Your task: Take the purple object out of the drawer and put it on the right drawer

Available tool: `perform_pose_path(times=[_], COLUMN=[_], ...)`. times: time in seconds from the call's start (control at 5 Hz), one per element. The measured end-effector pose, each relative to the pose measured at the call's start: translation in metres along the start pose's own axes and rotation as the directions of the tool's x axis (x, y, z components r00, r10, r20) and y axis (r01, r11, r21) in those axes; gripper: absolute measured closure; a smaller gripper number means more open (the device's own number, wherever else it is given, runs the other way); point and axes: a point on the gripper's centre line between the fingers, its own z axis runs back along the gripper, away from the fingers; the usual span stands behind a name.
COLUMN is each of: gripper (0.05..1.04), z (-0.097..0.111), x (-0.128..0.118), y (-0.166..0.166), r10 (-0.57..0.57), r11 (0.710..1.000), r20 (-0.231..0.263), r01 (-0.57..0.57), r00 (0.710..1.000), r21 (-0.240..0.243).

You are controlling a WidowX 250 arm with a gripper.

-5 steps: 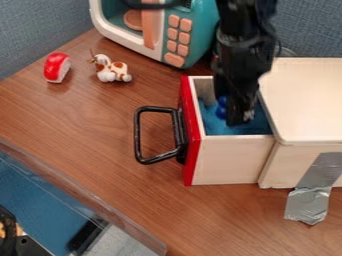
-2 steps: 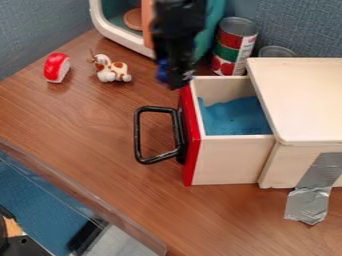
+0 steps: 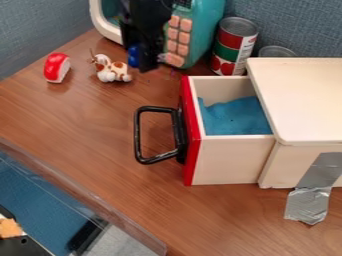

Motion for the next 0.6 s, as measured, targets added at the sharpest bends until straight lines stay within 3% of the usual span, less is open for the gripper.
perform_pose_path(times=[0.2,0.4,0.6], gripper=[0.287,0.287,0.287], z=[-0.029,-0.06,-0.077], x=[-0.002,0.0,0.01], y=[0.018,0.017,-0.002], r10=[0.032,0.012,-0.055], r11=[0.999,0.999,0.996], r20=[-0.074,-0.132,-0.137], r01=[-0.032,-0.018,0.044], r00=[0.997,0.991,0.989], r21=[-0.002,-0.042,-0.083])
